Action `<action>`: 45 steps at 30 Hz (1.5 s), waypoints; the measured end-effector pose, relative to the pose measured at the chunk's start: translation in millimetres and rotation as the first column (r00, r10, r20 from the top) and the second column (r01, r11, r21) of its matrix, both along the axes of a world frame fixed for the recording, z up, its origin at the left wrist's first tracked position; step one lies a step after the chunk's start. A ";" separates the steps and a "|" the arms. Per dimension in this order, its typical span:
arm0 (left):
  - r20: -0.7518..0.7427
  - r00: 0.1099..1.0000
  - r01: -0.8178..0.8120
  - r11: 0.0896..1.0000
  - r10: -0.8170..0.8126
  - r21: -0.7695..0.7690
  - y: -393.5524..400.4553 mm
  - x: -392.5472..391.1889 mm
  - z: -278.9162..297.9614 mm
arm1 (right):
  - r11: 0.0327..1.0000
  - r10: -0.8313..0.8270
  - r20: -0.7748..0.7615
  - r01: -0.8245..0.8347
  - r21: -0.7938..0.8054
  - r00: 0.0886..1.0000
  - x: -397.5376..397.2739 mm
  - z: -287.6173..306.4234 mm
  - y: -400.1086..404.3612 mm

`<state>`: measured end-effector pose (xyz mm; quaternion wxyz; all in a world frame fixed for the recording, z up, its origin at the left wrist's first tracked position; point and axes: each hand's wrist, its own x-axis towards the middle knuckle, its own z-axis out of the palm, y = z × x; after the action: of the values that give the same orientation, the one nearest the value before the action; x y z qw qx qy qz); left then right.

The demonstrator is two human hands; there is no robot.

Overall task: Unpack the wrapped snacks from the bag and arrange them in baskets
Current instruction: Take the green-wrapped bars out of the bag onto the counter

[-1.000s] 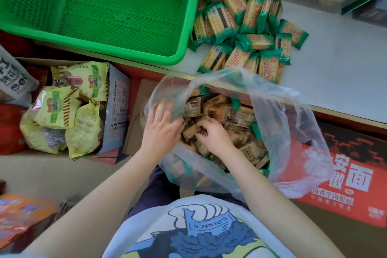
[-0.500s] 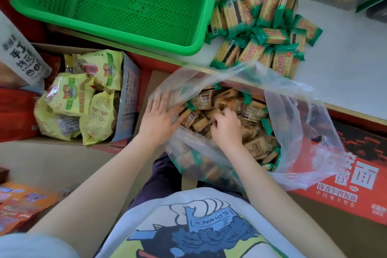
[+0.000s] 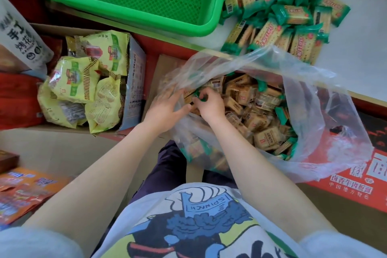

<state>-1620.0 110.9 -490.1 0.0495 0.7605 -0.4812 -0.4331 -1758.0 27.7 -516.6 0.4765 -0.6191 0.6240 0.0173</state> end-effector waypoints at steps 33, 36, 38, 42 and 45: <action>0.160 0.981 0.139 0.972 -0.109 -0.190 -56.1 -26.7 44.6 | 0.889 -0.439 0.307 0.457 0.014 0.844 -41.0 113.4 -140.0; 0.305 0.951 0.127 0.826 0.056 -0.549 -33.7 -24.3 38.1 | 0.864 -0.445 0.319 0.495 -0.095 0.837 -47.3 117.7 -117.5; 0.435 0.869 0.113 0.762 0.235 -0.638 -18.8 -23.3 32.1 | 0.835 -0.437 0.379 0.525 -0.167 0.816 -51.2 124.5 -92.4; 0.284 0.830 -0.395 0.865 0.481 -0.309 -6.9 -27.7 25.9 | 0.939 -0.327 0.331 0.345 0.004 0.885 -42.9 110.0 -36.5; 0.181 0.849 -0.480 0.868 0.497 -0.128 -14.7 -28.8 17.4 | 0.967 -0.112 0.123 0.080 0.242 0.986 -34.6 72.6 -10.3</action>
<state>-1648.8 96.2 -472.7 0.1371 0.8962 -0.2911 -0.3053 -1792.6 17.3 -444.0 0.5882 -0.5269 0.6130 0.0260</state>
